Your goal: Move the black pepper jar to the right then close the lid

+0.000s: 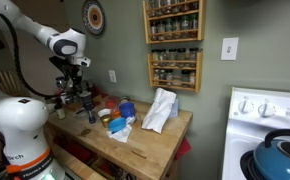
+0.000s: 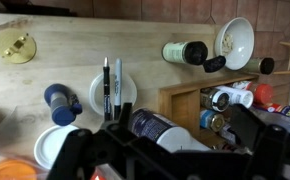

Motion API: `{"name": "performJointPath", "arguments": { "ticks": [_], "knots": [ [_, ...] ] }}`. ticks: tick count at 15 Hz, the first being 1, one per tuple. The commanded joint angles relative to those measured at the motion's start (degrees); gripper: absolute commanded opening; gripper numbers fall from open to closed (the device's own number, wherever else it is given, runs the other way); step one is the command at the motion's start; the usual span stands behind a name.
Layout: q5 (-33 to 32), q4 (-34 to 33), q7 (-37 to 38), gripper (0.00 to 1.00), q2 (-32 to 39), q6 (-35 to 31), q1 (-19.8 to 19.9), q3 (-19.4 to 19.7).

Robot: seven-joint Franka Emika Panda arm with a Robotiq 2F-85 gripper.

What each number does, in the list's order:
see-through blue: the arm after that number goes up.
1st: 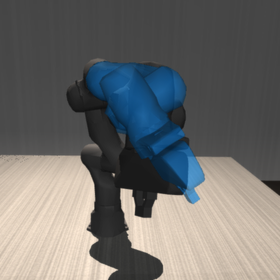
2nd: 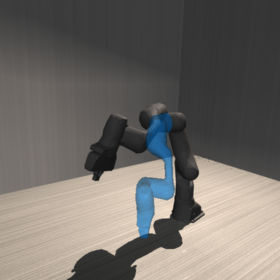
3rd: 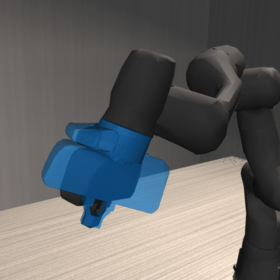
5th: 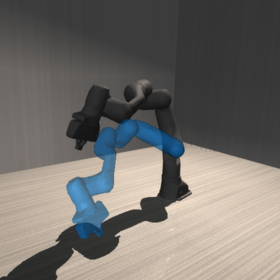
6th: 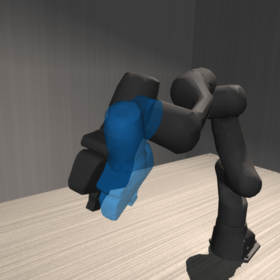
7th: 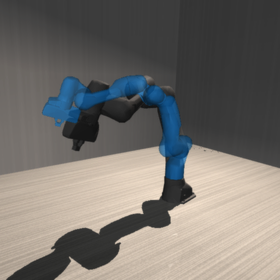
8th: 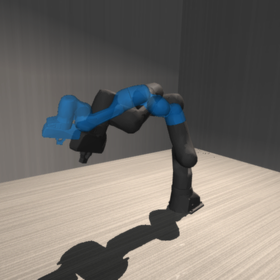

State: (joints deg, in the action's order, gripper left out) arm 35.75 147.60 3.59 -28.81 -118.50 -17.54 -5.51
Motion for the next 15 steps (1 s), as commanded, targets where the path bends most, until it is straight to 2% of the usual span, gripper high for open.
{"name": "performJointPath", "arguments": {
  "ticks": [1,6,8,12,15],
  "knots": [
    [0.7,-1.0,-0.2,1.0,1.8,0.5,1.6,-2.1],
    [1.0,-1.5,-0.1,1.0,2.5,0.3,1.9,-2.5],
    [4.6,-1.4,1.2,1.0,5.4,-1.5,0.6,-3.9],
    [13.1,-2.0,11.3,1.0,11.2,-6.8,0.2,-10.0],
    [19.6,-2.3,17.3,1.0,16.5,-15.4,-0.6,-14.4]
  ]
}}
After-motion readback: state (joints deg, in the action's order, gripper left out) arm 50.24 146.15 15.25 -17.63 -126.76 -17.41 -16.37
